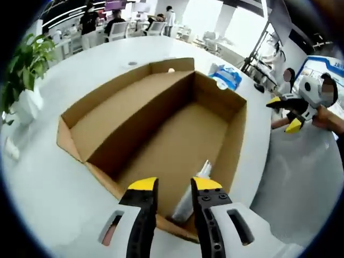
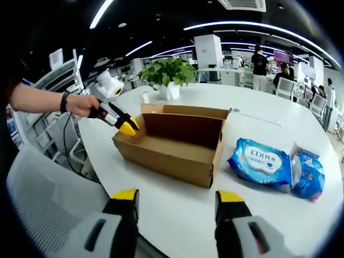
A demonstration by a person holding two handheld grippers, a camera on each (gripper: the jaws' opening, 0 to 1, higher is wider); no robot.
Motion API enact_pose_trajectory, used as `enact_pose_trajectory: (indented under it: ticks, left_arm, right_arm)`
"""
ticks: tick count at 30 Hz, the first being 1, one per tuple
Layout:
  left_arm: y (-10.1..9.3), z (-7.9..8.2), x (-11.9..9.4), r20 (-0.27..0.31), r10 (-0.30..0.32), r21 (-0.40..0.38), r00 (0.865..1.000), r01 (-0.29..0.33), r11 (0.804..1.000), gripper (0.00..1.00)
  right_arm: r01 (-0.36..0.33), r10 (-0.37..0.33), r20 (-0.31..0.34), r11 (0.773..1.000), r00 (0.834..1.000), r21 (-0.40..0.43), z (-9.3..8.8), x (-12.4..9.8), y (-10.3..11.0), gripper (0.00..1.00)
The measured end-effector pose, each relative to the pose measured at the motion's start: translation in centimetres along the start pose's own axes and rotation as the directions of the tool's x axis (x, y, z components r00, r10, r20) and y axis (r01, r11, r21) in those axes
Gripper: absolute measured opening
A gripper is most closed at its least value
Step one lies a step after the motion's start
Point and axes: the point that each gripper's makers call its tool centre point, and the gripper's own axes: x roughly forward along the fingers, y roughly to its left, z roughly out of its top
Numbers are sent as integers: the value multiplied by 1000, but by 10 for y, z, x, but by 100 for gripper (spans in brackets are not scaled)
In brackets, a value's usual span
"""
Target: Operate the shoe box by opening the lid, removing the specified soft item, and placing it in the target area until the item is outside and the box remains undamaged.
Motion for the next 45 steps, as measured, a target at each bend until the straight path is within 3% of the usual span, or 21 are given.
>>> enact_pose_trajectory:
  ticks: [7,10,17,20,23,31,33,38,45]
  left_arm:
    - [0,-4,7,-98,-39,162,994,54,985,28]
    - [-4,-2,11,-91,-70,146,993,83,986,30]
    - [-15,-18,22,-200,-126,249,972,175,952,32]
    - [-23,-24,27,-226,-184,199,957,230,953,36]
    - [-18,-26,32,-248,-167,221,954,224,949,38]
    - [-17,-39,34,-364,-110,354,925,247,902,35]
    - [-14,-43,35,-390,-85,348,917,233,908,35]
    - [-12,-38,36,-380,-71,338,922,210,917,36]
    - [-5,-30,35,-353,-35,365,935,172,915,31]
  right_arm:
    - [-4,4,-10,1000,1000,-1,-2,1,1,56]
    - [-8,7,-15,1000,1000,-7,-3,2,2,56]
    - [-18,18,-17,999,1000,-33,-3,4,7,58]
    - [-22,21,-20,999,1000,-32,-4,4,7,58]
    - [-25,24,-23,999,999,-30,-5,4,8,58]
    - [-27,25,-44,999,999,-40,-9,5,8,57]
    - [-27,26,-44,999,999,-38,-9,6,8,57]
    - [-28,26,-52,999,998,-41,-11,6,8,57]
    - [-29,26,-55,999,998,-43,-12,6,7,56]
